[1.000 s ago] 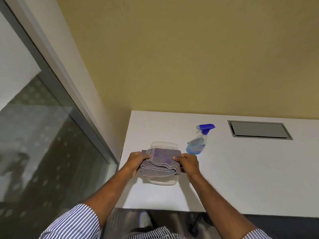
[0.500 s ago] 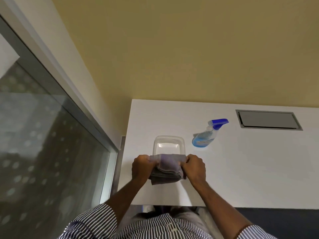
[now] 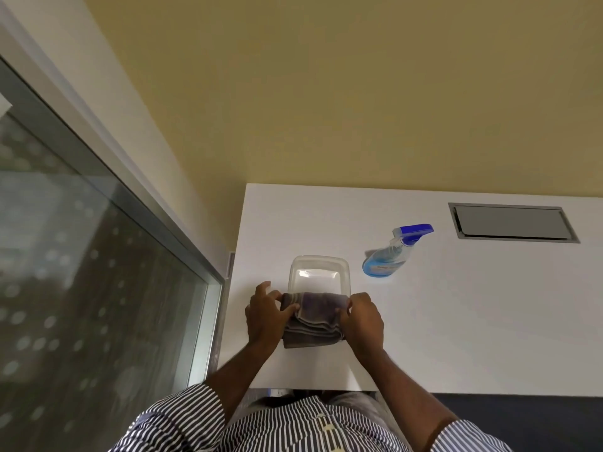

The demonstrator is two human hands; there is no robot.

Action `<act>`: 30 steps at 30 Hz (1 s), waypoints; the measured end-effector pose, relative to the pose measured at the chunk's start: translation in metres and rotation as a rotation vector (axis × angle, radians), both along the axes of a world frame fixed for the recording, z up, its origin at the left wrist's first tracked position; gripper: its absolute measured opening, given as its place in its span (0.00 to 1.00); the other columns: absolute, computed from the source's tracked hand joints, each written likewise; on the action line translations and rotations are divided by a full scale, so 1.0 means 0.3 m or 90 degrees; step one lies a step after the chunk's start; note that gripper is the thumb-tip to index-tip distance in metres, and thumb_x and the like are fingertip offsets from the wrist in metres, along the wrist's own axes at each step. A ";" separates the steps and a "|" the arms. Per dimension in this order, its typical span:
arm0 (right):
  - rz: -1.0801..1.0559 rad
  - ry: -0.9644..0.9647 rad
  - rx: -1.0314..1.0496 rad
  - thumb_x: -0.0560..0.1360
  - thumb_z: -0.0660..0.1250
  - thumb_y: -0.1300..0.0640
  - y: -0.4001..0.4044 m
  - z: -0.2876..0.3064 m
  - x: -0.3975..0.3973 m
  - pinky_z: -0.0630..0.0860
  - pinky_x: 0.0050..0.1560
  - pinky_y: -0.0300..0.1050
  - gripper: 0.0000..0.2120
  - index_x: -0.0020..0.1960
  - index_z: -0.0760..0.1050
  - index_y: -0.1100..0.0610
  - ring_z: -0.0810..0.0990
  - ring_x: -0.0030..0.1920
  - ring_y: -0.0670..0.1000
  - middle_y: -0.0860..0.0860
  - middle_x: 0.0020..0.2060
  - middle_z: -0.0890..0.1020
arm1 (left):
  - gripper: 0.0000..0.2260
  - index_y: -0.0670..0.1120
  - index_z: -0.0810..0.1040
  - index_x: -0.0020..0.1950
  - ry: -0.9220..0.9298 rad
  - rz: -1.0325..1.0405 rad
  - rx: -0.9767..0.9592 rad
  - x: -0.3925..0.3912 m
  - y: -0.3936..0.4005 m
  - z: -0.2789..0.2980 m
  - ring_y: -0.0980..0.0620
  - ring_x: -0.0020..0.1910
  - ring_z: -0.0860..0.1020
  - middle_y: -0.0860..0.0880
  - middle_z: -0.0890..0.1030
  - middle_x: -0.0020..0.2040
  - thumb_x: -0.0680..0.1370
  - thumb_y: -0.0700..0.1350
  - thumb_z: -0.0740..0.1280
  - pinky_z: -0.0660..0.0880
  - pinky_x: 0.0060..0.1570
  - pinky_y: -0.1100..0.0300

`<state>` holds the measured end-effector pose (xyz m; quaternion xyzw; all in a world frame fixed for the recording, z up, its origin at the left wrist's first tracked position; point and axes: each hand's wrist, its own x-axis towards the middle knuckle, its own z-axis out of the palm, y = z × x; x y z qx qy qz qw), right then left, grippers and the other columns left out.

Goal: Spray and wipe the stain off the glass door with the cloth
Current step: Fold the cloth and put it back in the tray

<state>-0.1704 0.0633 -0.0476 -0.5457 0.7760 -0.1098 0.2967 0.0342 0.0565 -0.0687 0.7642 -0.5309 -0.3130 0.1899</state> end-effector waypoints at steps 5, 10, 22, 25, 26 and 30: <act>0.009 -0.009 -0.034 0.83 0.66 0.56 0.014 -0.037 -0.006 0.74 0.48 0.41 0.07 0.58 0.78 0.57 0.78 0.45 0.49 0.53 0.52 0.84 | 0.21 0.42 0.83 0.56 -0.034 -0.005 -0.026 -0.023 -0.014 -0.002 0.43 0.67 0.77 0.45 0.75 0.73 0.72 0.56 0.77 0.71 0.72 0.44; 0.019 0.001 -0.034 0.82 0.67 0.56 0.004 -0.061 -0.013 0.76 0.47 0.42 0.06 0.55 0.76 0.57 0.80 0.45 0.50 0.52 0.50 0.83 | 0.18 0.43 0.81 0.55 -0.060 -0.062 -0.065 -0.032 -0.017 -0.024 0.41 0.73 0.72 0.45 0.71 0.77 0.74 0.56 0.76 0.68 0.74 0.45; 0.096 0.038 -0.034 0.80 0.68 0.55 -0.003 -0.126 -0.025 0.81 0.46 0.48 0.04 0.50 0.74 0.56 0.80 0.43 0.53 0.52 0.48 0.78 | 0.22 0.48 0.79 0.54 -0.298 -0.239 -0.093 -0.055 -0.052 -0.080 0.38 0.75 0.70 0.41 0.69 0.78 0.69 0.61 0.78 0.67 0.72 0.33; 0.124 0.048 -0.023 0.80 0.68 0.54 -0.014 -0.146 -0.029 0.82 0.46 0.51 0.05 0.50 0.74 0.55 0.80 0.43 0.54 0.53 0.48 0.77 | 0.43 0.48 0.65 0.76 -0.395 -0.248 -0.032 -0.076 -0.059 -0.092 0.37 0.78 0.67 0.39 0.60 0.82 0.68 0.68 0.74 0.56 0.74 0.29; 0.132 0.050 -0.021 0.79 0.68 0.54 -0.018 -0.151 -0.029 0.82 0.46 0.52 0.05 0.50 0.73 0.55 0.80 0.44 0.54 0.53 0.49 0.76 | 0.50 0.48 0.56 0.81 -0.409 -0.242 -0.021 -0.080 -0.062 -0.096 0.37 0.78 0.65 0.38 0.56 0.83 0.69 0.69 0.72 0.53 0.74 0.29; 0.162 0.080 -0.019 0.78 0.69 0.54 -0.021 -0.164 -0.025 0.82 0.45 0.52 0.08 0.53 0.72 0.55 0.79 0.50 0.55 0.52 0.53 0.75 | 0.57 0.45 0.40 0.83 -0.401 -0.213 0.017 -0.088 -0.065 -0.123 0.36 0.80 0.62 0.37 0.47 0.83 0.70 0.71 0.70 0.55 0.74 0.26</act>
